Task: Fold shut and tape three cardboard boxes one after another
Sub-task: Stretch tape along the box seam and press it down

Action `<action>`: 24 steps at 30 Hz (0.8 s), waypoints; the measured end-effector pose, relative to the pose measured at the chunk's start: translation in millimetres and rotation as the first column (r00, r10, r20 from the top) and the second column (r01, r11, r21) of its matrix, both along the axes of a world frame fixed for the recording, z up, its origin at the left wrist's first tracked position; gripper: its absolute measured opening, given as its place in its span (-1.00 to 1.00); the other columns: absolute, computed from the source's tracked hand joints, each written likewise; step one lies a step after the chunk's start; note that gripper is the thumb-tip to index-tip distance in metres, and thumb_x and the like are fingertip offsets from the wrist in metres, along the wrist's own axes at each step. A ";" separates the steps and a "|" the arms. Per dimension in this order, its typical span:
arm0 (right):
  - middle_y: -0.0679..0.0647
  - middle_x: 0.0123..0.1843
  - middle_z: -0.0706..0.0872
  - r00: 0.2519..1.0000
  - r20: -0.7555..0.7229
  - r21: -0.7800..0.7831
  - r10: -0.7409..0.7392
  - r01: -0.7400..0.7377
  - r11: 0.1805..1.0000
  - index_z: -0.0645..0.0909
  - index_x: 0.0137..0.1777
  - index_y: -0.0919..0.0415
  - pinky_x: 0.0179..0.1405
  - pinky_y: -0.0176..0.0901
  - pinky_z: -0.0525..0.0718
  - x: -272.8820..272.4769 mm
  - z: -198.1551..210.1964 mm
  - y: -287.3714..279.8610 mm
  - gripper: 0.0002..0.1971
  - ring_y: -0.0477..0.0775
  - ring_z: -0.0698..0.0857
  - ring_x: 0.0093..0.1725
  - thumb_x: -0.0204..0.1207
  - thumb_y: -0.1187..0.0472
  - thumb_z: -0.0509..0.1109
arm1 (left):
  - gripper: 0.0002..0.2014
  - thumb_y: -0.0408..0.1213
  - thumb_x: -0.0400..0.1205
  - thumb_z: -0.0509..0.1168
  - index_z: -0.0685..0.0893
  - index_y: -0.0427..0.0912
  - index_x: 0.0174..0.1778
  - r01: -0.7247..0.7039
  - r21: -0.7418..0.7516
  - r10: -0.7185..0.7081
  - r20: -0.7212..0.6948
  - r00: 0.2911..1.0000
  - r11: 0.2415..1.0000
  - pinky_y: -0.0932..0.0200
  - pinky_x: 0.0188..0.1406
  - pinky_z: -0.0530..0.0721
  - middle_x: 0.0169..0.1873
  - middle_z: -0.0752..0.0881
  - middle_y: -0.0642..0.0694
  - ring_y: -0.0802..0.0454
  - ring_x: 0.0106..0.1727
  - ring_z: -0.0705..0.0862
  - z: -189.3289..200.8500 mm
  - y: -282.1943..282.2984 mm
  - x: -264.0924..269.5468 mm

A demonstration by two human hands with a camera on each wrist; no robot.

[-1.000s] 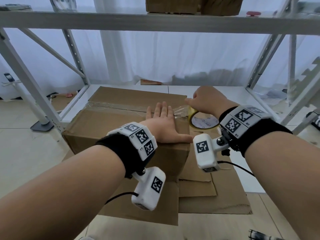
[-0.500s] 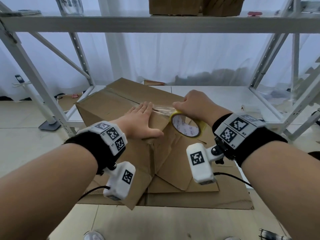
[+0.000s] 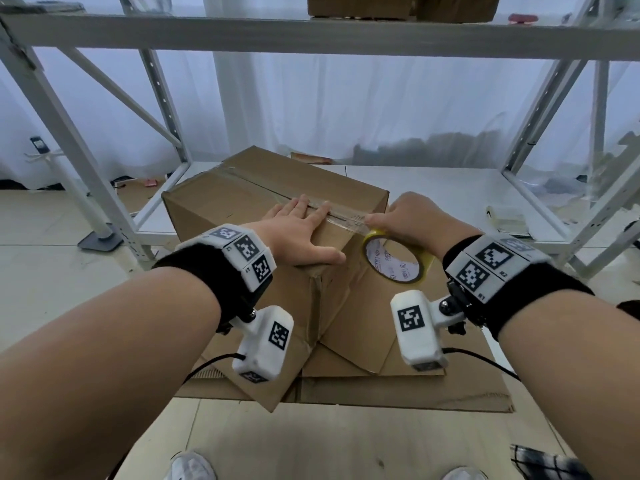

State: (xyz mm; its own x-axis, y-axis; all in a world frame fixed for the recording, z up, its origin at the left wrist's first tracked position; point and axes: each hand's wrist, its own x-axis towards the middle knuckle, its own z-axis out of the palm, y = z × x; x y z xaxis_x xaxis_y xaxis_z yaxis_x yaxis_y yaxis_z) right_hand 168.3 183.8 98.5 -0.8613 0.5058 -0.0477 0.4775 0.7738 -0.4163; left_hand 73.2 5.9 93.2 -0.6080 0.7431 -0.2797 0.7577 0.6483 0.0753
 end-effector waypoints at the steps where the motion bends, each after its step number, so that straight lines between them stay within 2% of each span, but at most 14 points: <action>1: 0.03 -0.43 0.50 1.000 -0.003 -0.012 -0.002 0.002 1.000 0.44 -0.45 0.16 -0.23 -0.07 0.42 0.9 -0.7 0.6 -0.53 0.06 0.49 -0.35 0.47 -0.19 0.37 | 0.06 0.55 0.40 0.04 -0.29 0.10 0.66 -0.001 -0.001 0.001 -0.009 1.000 1.000 -0.08 0.65 -0.24 0.67 -0.25 -0.20 -0.10 0.68 -0.24 -0.8 1.3 2.0; 4: 0.03 -0.43 0.52 1.000 -0.027 -0.006 -0.005 0.005 1.000 0.46 -0.45 0.15 -0.22 -0.06 0.44 2.1 1.7 1.5 -0.54 0.05 0.50 -0.36 0.46 -0.20 0.38 | 0.04 0.56 0.41 0.02 -0.27 0.12 0.67 -0.013 0.008 0.013 -0.035 0.999 1.000 -0.13 0.64 -0.24 0.67 -0.23 -0.22 -0.11 0.68 -0.23 -3.4 5.8 4.4; 7: 0.06 -0.46 0.50 0.998 -0.058 0.007 0.005 -0.004 1.000 0.47 -0.46 0.19 -0.41 -0.14 0.37 3.0 15.0 -0.9 -0.56 0.01 0.47 -0.42 0.49 -0.10 0.39 | -0.01 0.49 0.47 0.06 -0.25 0.11 0.67 -0.005 0.037 0.007 -0.058 0.998 0.999 -0.13 0.63 -0.27 0.67 -0.24 -0.18 -0.09 0.68 -0.25 -6.6 6.2 3.6; 10: 0.08 -0.47 0.50 0.997 -0.081 -0.020 0.000 -0.002 1.000 0.48 -0.43 0.24 -0.47 -0.16 0.35 7.8 25.2 -2.1 -0.61 0.01 0.46 -0.44 0.52 0.00 0.38 | -0.03 0.41 0.52 0.12 -0.21 0.05 0.68 0.079 0.106 -0.070 -0.080 0.994 0.991 -0.08 0.63 -0.29 0.68 -0.22 -0.07 0.03 0.68 -0.24 -5.9 2.8 1.5; 13: 0.08 -0.50 0.44 0.997 -0.073 -0.078 -0.040 0.034 0.996 0.45 -0.48 0.23 -0.47 -0.15 0.33 15.1 17.8 -4.1 -0.59 0.05 0.42 -0.45 0.51 0.03 0.40 | -0.05 0.36 0.53 0.16 -0.17 0.02 0.69 0.169 0.136 -0.159 -0.081 0.984 0.976 0.02 0.63 -0.28 0.69 -0.19 -0.04 0.09 0.68 -0.21 -5.4 1.1 -3.5; 15: 0.07 -0.51 0.44 0.995 -0.068 -0.089 -0.073 0.066 0.994 0.43 -0.49 0.21 -0.45 -0.13 0.33 17.2 10.0 -5.4 -0.59 0.07 0.43 -0.44 0.48 0.01 0.42 | -0.08 0.41 0.53 0.07 -0.14 0.04 0.69 0.188 0.149 -0.179 -0.071 0.981 0.971 0.05 0.64 -0.23 0.69 -0.15 -0.05 0.08 0.68 -0.17 -5.1 1.6 -3.3; 17: 0.05 -0.49 0.46 0.994 -0.067 -0.086 -0.090 0.084 0.993 0.41 -0.49 0.18 -0.46 -0.13 0.32 18.2 5.5 -8.4 -0.60 0.05 0.45 -0.44 0.45 0.01 0.42 | -0.08 0.46 0.48 -0.12 -0.07 0.01 0.69 0.160 0.215 -0.153 -0.048 0.987 0.963 0.06 0.65 -0.16 0.69 -0.06 -0.05 0.08 0.69 -0.08 -2.8 2.0 -1.0; 19: 0.05 -0.45 0.50 0.992 -0.071 -0.098 -0.106 0.099 0.990 0.44 -0.47 0.16 -0.47 -0.15 0.34 17.5 4.6 -11.7 -0.63 0.01 0.47 -0.42 0.47 0.01 0.41 | -0.05 0.46 0.44 -0.15 -0.01 -0.02 0.69 0.164 0.246 -0.157 -0.049 0.986 0.955 0.06 0.65 -0.13 0.69 -0.02 -0.05 0.08 0.68 -0.04 1.6 3.6 -2.4; 22: 0.05 -0.41 0.53 0.980 -0.101 -0.163 -0.171 0.153 0.975 0.49 -0.44 0.16 -0.27 -0.11 0.44 15.4 6.3 -14.5 -0.61 0.10 0.53 -0.31 0.48 -0.08 0.39 | -0.08 0.39 0.51 0.08 -0.01 -0.03 0.69 0.231 0.227 -0.226 -0.048 0.973 0.946 0.07 0.63 -0.23 0.69 -0.13 -0.07 0.08 0.68 -0.14 6.9 10.0 -6.5; 24: 0.08 -0.27 0.61 0.975 -0.110 -0.171 -0.192 0.172 0.970 0.56 -0.29 0.23 -0.09 -0.04 0.48 14.5 8.3 -13.1 -0.54 0.16 0.57 -0.14 0.49 -0.21 0.36 | -0.08 0.32 0.54 0.17 -0.07 -0.04 0.69 0.262 0.199 -0.256 -0.054 0.965 0.944 0.07 0.62 -0.25 0.69 -0.15 -0.08 0.07 0.68 -0.17 6.7 16.5 -5.2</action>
